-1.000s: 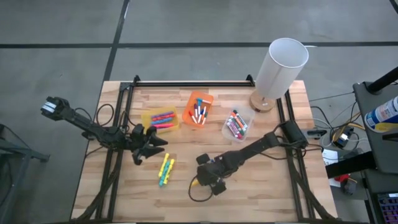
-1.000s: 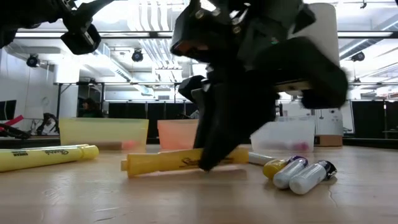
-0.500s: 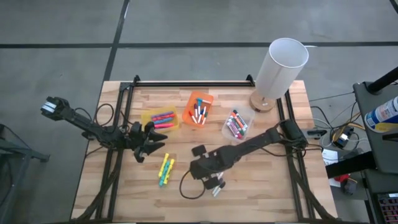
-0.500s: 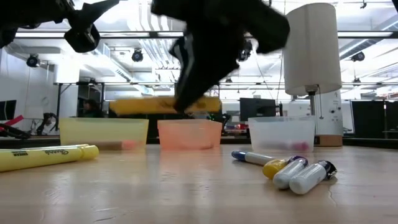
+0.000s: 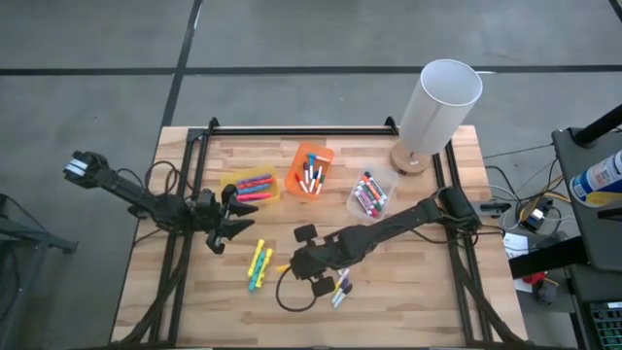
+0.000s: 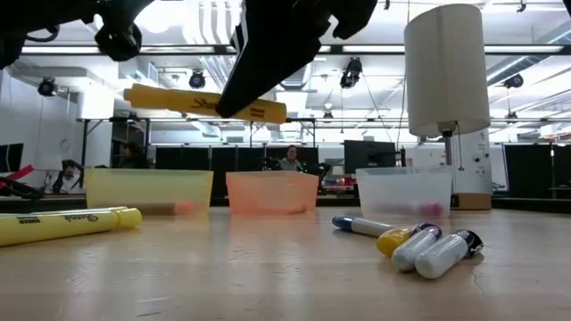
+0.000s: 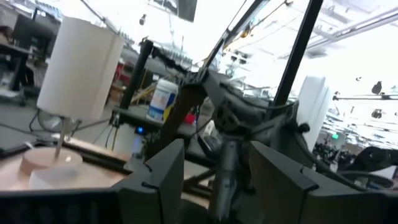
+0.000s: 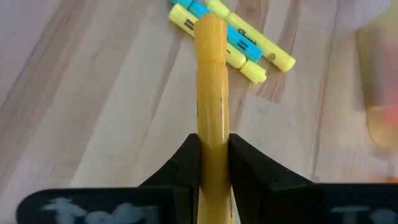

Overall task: Pick & Place Markers
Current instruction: Put the yellow highlighter pen into the yellow bin

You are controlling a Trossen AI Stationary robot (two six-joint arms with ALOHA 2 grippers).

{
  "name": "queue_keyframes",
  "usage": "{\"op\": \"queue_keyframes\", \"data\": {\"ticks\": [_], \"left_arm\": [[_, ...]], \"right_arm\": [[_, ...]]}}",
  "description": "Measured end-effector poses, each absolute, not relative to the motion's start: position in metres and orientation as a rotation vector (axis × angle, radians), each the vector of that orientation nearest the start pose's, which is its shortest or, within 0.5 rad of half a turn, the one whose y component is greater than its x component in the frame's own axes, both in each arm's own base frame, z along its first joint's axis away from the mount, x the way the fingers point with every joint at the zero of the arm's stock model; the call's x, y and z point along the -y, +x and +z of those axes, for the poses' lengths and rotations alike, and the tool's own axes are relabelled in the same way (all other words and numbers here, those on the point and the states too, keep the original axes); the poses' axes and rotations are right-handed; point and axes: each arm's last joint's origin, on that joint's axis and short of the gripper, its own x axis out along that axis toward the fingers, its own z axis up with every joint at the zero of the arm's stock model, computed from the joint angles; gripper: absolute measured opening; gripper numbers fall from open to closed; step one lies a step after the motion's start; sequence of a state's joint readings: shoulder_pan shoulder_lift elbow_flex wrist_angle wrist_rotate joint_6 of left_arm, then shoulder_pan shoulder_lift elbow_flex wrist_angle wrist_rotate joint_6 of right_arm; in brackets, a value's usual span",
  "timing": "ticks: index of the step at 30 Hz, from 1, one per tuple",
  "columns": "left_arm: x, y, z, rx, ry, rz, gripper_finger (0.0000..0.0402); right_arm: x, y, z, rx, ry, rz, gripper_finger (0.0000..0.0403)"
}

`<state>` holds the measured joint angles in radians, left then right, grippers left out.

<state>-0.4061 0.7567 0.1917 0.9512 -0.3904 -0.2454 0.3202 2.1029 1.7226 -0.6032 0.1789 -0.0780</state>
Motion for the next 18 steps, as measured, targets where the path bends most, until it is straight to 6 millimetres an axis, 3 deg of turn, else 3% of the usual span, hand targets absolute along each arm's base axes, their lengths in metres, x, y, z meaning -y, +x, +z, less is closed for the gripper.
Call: {"op": "queue_keyframes", "data": {"ticks": [18], "left_arm": [[0.0516, 0.1482, 0.2377, 0.337, -0.404, -0.059, 0.0174]], "right_arm": [[-0.138, 0.4329, 0.212, -0.981, -0.291, 0.151, 0.0056]]}}
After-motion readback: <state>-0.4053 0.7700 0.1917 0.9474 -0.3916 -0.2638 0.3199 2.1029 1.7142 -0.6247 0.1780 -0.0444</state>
